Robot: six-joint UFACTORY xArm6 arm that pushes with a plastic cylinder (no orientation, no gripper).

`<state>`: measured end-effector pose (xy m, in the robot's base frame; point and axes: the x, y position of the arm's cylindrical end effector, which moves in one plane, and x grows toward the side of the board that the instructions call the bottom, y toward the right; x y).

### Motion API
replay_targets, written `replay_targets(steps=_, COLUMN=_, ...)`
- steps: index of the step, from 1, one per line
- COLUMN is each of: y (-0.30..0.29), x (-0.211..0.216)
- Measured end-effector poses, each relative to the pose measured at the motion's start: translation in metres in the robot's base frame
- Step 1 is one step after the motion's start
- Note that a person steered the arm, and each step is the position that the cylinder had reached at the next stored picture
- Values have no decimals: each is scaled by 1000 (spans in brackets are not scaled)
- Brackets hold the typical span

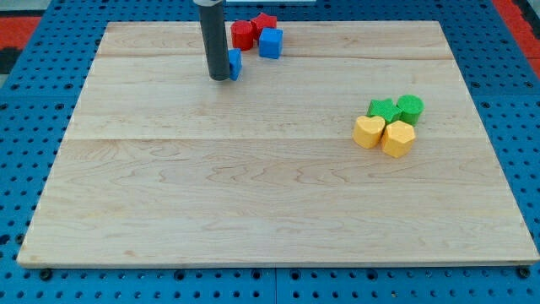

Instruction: Move your arm towards the center

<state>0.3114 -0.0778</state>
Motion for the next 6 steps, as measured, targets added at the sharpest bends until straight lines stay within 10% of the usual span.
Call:
replay_targets(steps=3, y=30, x=-51)
replay_targets(steps=6, y=51, x=33)
